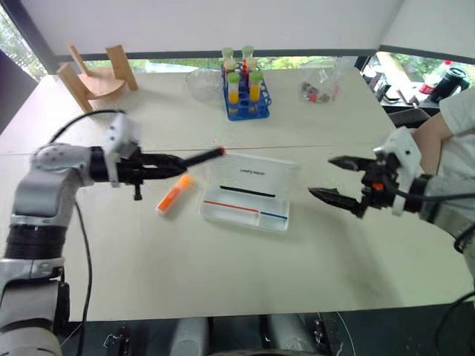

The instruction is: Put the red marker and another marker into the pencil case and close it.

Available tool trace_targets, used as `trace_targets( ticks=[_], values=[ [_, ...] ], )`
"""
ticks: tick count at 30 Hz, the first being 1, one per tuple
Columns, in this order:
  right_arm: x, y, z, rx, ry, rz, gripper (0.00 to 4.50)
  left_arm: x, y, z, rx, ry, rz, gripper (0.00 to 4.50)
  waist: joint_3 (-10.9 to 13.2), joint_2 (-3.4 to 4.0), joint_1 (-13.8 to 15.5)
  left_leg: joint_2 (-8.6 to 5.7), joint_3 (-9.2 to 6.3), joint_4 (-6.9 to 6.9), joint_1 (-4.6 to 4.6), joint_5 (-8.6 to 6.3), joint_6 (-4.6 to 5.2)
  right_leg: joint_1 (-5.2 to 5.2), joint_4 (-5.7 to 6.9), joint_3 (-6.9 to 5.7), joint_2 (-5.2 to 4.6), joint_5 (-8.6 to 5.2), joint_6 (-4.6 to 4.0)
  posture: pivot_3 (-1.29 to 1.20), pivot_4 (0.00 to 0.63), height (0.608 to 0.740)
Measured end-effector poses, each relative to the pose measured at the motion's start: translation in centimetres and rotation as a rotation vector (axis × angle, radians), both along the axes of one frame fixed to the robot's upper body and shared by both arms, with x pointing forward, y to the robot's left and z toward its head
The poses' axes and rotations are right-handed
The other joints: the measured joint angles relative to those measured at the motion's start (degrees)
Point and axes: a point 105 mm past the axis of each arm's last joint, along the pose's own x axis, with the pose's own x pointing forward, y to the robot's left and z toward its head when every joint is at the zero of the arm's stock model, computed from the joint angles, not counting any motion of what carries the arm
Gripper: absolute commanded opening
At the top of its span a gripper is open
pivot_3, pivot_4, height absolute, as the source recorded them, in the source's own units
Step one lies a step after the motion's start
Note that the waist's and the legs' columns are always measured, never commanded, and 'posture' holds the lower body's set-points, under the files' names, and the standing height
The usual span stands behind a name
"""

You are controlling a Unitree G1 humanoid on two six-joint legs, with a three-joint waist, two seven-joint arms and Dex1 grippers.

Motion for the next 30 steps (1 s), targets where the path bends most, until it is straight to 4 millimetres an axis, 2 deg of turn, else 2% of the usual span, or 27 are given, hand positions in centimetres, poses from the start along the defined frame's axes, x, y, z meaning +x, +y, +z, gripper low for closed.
trace_targets(
  ticks=[2, 5, 11, 14, 16, 20, 22, 23, 27, 30],
  values=[
    [-0.3, 0.0, 0.0, -0.001, -0.002, -0.004, 4.5, 0.0, -1.8, -1.1, 0.035, 0.016, -0.09, 0.35, 0.0, -0.02, -0.1, 0.0, 0.01, 0.02, 0.05, 0.0, 0.0, 0.02, 0.03, 0.02, 0.04, 0.0, 0.0, 0.0, 0.15, 0.74],
    [-0.4, -0.3, 0.5, 0.003, -0.029, -0.035, 4.5, 1.0, -4.9, -2.3, 0.094, -0.032, -0.189, 0.35, 0.0, -0.03, 0.3, -0.01, 0.0, 0.09, 0.06, 0.0, 0.0, 0.08, 0.01, 0.02, 0.04, 0.0, 0.0, 0.0, 0.15, 0.74],
    [-0.9, -0.6, 0.7, 0.003, -0.042, -0.077, 4.5, 3.4, -8.4, -5.8, 0.205, -0.084, -0.25, 0.35, 0.0, -0.05, 0.4, -0.03, -0.02, 0.07, -0.06, -0.04, 0.09, 0.0, -0.04, 0.02, 0.04, -0.01, 0.01, 0.0, 0.15, 0.74],
    [-1.4, -0.7, 0.9, 0.009, -0.044, -0.091, 4.5, 3.9, -9.2, -7.1, 0.254, -0.107, -0.264, 0.35, 0.1, -0.06, 0.2, -0.03, -0.02, 0.07, -0.14, -0.06, 0.11, -0.1, -0.04, 0.03, 0.05, -0.01, 0.01, 0.0, 0.15, 0.74],
    [-1.8, -0.6, 0.6, 0.014, -0.022, -0.092, 4.5, 4.3, -9.2, -7.4, 0.273, -0.124, -0.26, 1.39, 0.1, -0.06, 0.3, -0.02, -0.04, 0.06, -0.14, -0.06, 0.12, -0.1, -0.02, 0.02, 0.06, -0.01, 0.01, 0.0, 0.15, 0.74],
    [-3.4, -0.5, 0.2, 0.01, 0.045, -0.058, 4.5, 4.9, -9.5, -7.6, 0.283, -0.143, -0.249, 3.18, 0.1, -0.06, 0.4, -0.04, -0.03, 0.09, -0.14, -0.06, 0.12, -0.05, -0.03, 0.02, 0.03, 0.0, 0.02, 0.0, 0.15, 0.74],
    [-4.1, -0.4, 0.2, 0.002, 0.072, -0.029, 4.5, 5.0, -9.4, -7.7, 0.281, -0.136, -0.238, 4.26, 0.1, -0.07, 0.4, -0.04, -0.04, 0.1, -0.13, -0.06, 0.12, -0.03, -0.03, 0.02, 0.03, -0.01, 0.02, 0.0, 0.15, 0.74],
    [-4.3, -0.4, 0.2, -0.002, 0.083, -0.015, 4.5, 5.0, -9.3, -7.7, 0.28, -0.131, -0.235, 4.44, 0.1, -0.08, 0.4, -0.04, -0.04, 0.1, -0.13, -0.06, 0.12, -0.04, -0.02, 0.01, 0.03, 0.0, 0.02, 0.0, 0.15, 0.74],
    [-4.8, -0.1, 0.2, -0.008, 0.11, 0.032, 4.5, 4.5, -8.9, -6.0, 0.2, -0.107, -0.223, 4.44, 0.1, -0.07, 0.0, 0.0, -0.03, 0.09, -0.12, -0.06, 0.12, -0.06, 0.01, 0.03, 0.06, 0.0, 0.02, 0.0, 0.15, 0.74],
    [-5.0, 0.6, 0.7, 0.011, 0.102, 0.092, 4.5, 3.5, -6.6, -3.8, 0.101, -0.042, -0.163, 4.44, 0.1, -0.03, -0.4, 0.07, -0.04, 0.04, -0.09, -0.06, 0.12, -0.1, 0.04, 0.05, 0.13, -0.01, 0.02, 0.0, 0.15, 0.74]
  ],
)
